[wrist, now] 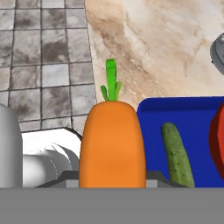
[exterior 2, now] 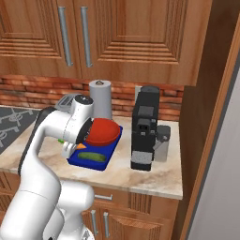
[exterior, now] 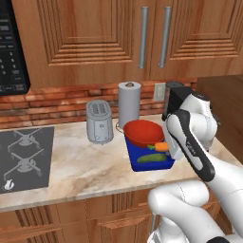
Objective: Place the two vegetables and bowl onto the tray for setting up a vegetable dip station.
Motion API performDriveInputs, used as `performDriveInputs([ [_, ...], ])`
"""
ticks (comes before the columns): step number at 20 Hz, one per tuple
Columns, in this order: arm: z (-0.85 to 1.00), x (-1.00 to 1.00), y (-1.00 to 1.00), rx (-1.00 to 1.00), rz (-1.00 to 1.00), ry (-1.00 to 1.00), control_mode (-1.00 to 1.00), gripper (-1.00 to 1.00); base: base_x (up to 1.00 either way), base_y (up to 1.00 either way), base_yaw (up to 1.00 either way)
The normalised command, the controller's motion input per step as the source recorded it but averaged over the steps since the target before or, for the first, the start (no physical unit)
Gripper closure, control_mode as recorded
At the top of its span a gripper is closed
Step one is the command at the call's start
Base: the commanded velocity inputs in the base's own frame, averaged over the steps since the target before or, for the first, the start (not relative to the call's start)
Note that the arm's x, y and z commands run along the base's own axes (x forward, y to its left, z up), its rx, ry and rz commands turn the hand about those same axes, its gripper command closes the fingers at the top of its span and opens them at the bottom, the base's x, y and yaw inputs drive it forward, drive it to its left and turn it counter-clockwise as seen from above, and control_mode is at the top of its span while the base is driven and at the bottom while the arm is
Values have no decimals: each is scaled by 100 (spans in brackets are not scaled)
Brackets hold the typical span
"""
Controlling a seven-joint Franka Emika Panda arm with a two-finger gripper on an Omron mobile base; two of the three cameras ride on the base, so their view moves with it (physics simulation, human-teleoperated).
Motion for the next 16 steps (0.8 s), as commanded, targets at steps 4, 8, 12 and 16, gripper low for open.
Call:
performDriveInputs([
  [4,0,0,0,0,0,0,100,100,0,0,0],
  [8,0,0,0,0,0,0,100,100,0,0,0],
  [12,0,0,0,0,0,0,100,100,0,0,0],
  [16,0,0,0,0,0,0,100,100,0,0,0],
])
